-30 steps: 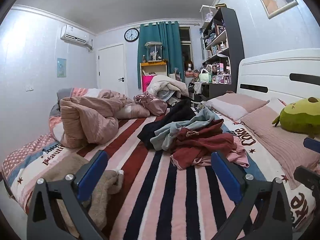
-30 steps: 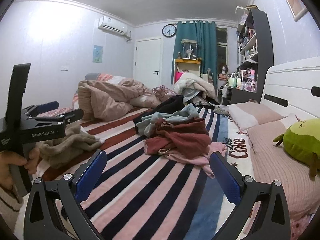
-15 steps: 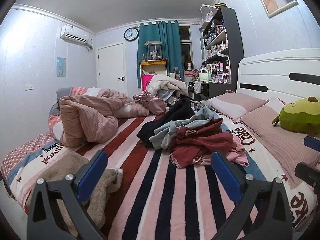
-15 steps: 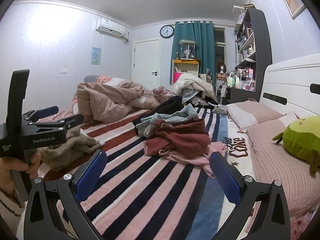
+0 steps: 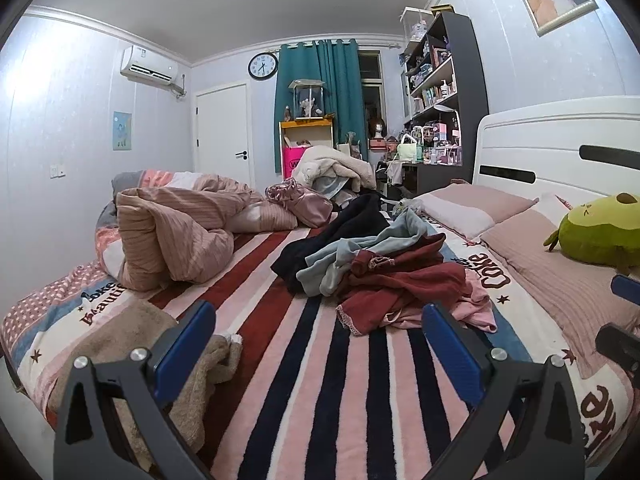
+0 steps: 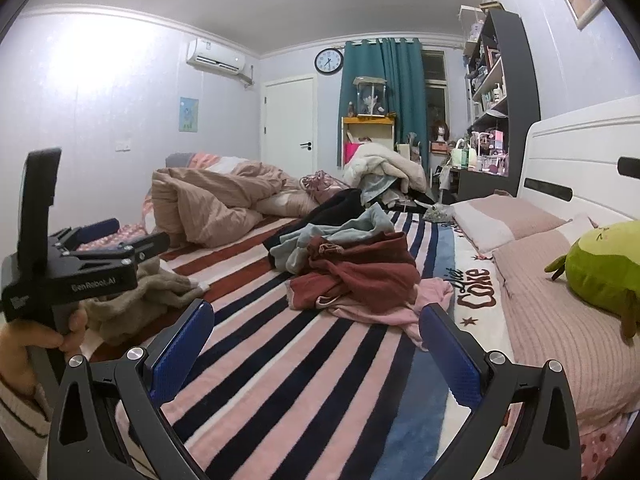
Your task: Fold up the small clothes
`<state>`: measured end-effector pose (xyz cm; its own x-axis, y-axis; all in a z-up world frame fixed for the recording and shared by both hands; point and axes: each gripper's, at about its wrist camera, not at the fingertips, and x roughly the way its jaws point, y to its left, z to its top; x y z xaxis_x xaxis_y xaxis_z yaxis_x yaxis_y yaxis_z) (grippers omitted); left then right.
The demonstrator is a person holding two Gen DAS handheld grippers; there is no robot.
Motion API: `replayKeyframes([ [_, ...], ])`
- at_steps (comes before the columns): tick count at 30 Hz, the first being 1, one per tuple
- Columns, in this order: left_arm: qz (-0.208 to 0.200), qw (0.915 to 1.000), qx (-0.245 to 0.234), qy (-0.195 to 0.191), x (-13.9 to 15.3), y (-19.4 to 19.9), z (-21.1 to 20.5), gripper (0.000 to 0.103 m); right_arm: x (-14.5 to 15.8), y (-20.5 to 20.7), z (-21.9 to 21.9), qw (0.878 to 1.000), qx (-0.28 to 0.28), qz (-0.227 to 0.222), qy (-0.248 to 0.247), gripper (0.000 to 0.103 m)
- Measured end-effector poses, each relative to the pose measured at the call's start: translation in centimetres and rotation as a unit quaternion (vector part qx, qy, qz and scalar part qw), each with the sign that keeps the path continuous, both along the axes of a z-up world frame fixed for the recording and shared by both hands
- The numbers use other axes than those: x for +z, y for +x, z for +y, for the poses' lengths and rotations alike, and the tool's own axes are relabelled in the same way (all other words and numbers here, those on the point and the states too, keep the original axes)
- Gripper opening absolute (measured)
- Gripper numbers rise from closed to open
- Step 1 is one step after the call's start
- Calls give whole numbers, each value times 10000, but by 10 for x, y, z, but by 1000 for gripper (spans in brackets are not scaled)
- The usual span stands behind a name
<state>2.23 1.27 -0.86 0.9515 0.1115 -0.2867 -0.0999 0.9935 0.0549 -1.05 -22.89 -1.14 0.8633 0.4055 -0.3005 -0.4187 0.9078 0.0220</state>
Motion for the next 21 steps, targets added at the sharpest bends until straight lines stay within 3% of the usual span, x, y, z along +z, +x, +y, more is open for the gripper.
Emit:
replayKeyframes([
  [21,67,10000,-49,-1,-3,1,0,102,6,3,-2,9999,26,-22,97,102],
])
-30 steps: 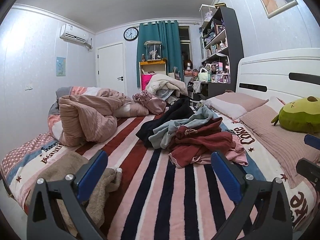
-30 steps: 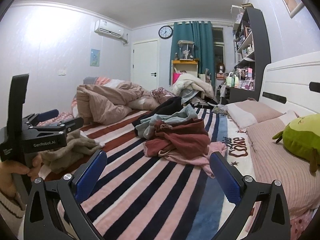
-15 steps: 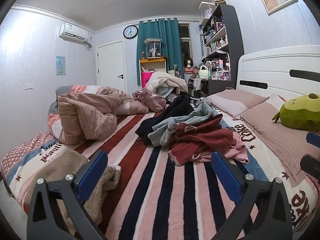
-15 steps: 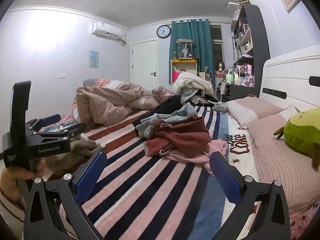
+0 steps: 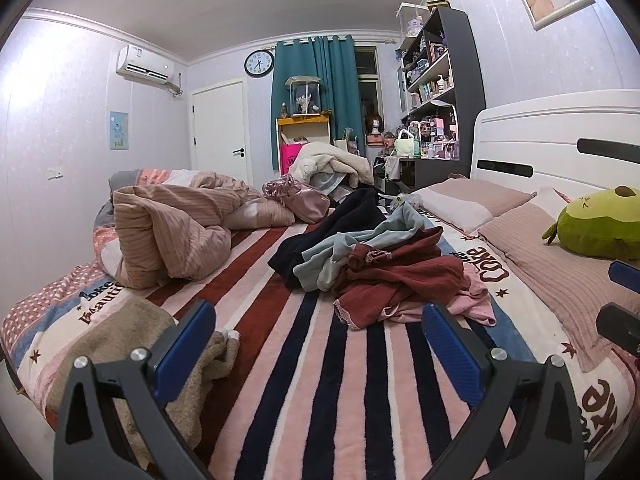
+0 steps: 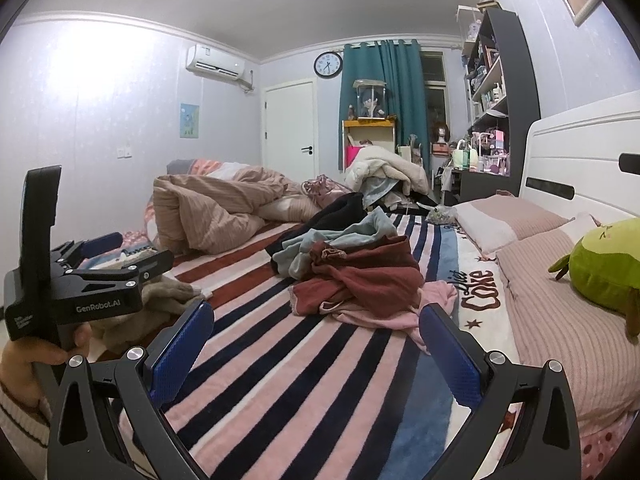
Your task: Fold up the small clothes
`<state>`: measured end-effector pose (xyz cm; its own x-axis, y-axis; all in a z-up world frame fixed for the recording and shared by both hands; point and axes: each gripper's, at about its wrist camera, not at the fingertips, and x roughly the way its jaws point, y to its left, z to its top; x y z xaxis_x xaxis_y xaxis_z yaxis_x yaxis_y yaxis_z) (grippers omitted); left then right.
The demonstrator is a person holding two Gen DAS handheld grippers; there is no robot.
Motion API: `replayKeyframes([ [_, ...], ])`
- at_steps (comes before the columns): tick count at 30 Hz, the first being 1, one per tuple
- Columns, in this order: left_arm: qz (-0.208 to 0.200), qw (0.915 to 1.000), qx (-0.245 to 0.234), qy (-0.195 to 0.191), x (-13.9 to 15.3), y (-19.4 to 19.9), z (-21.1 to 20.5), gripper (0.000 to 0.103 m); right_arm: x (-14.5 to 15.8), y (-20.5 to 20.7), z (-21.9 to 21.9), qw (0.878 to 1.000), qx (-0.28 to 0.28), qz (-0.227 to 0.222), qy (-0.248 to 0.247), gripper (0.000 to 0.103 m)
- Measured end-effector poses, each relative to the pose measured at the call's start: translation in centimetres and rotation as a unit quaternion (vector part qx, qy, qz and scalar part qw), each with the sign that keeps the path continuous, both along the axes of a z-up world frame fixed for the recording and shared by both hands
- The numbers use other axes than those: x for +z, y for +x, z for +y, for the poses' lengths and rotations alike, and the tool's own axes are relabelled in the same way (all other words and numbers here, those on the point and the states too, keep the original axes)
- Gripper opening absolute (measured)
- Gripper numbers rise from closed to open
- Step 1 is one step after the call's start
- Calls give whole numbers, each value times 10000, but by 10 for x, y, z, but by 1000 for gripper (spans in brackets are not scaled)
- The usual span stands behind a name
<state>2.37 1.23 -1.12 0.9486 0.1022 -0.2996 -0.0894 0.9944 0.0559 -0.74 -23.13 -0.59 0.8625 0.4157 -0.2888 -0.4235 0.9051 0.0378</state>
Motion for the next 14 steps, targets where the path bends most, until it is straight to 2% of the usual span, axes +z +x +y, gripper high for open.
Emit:
replayKeyframes([
  [14,16,10000,4,4,-1,0,2,102,0,3,-1,10000,-10,10,-4,102],
])
